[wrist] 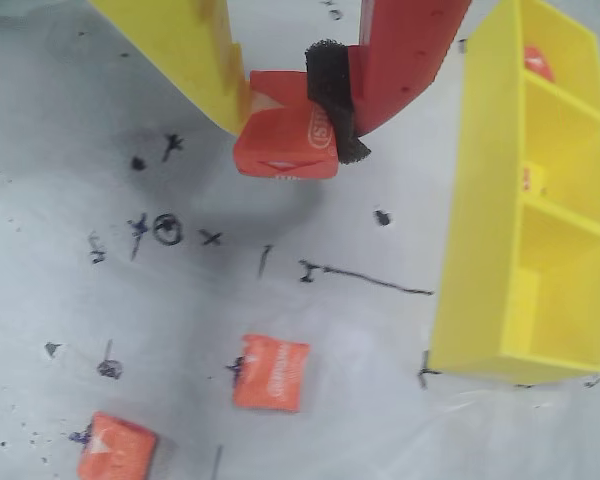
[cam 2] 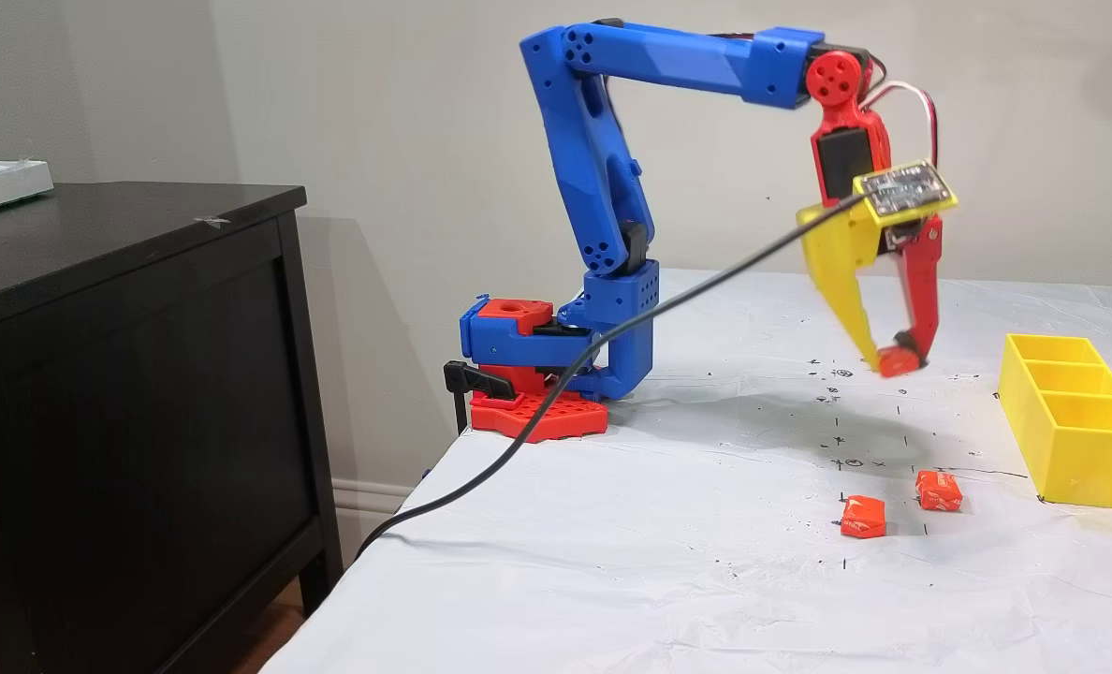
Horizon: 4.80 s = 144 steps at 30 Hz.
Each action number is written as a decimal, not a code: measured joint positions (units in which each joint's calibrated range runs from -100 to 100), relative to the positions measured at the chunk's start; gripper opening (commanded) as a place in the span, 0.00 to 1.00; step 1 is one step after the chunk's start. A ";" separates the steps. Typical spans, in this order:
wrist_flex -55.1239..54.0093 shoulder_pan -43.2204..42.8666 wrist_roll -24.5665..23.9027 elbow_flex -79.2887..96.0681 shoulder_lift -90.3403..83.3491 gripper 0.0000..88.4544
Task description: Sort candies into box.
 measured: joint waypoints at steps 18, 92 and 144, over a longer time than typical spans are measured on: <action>-16.51 -14.28 -9.77 -4.96 6.18 0.00; -3.49 -3.20 -1.86 -11.63 10.32 0.00; -0.40 9.75 5.81 -23.52 39.76 0.19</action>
